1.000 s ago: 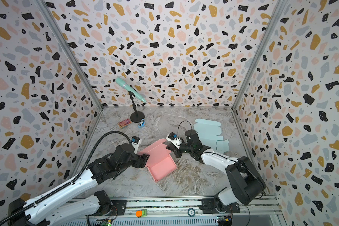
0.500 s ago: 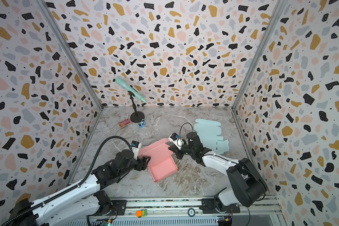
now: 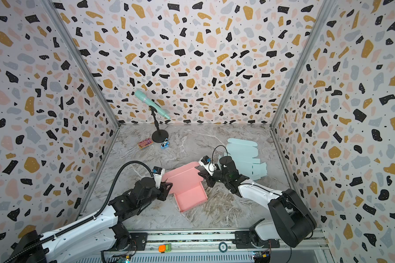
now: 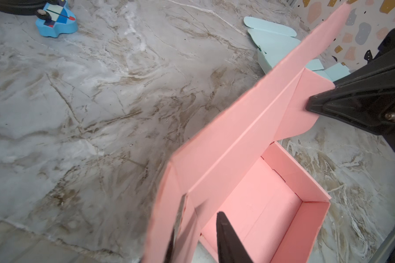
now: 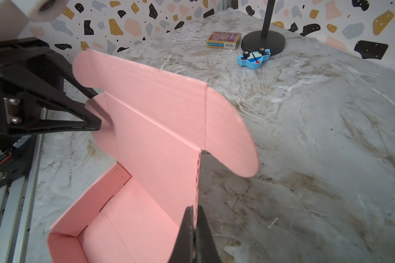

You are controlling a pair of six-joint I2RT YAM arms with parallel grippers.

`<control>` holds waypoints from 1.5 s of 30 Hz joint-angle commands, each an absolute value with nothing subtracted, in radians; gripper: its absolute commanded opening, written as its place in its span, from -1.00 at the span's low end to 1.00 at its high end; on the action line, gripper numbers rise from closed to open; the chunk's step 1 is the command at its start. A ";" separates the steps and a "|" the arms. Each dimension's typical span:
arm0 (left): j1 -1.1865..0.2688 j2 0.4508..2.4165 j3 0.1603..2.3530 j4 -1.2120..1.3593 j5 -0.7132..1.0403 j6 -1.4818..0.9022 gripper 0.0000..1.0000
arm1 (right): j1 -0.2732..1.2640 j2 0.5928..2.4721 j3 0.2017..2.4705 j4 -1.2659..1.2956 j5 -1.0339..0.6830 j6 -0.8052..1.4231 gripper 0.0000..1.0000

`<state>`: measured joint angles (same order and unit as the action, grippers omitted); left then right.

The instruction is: Fold the paper box

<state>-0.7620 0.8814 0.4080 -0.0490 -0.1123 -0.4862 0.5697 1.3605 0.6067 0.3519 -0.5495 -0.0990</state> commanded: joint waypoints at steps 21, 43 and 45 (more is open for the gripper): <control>-0.757 0.849 0.420 -0.086 -0.127 -0.471 -0.75 | 0.568 1.308 0.595 0.363 -0.517 -0.090 -1.00; -0.756 0.823 0.400 -0.060 -0.113 -0.483 -0.96 | 0.582 1.297 0.595 0.362 -0.500 -0.091 -1.00; -0.757 0.822 0.414 -0.068 -0.121 -0.481 -0.96 | 0.596 1.297 0.597 0.362 -0.489 -0.092 -1.00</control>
<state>-0.7620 0.8322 0.3992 -0.0814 -0.1116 -0.4866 0.5819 1.3296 0.5972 0.3519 -0.5137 -0.0944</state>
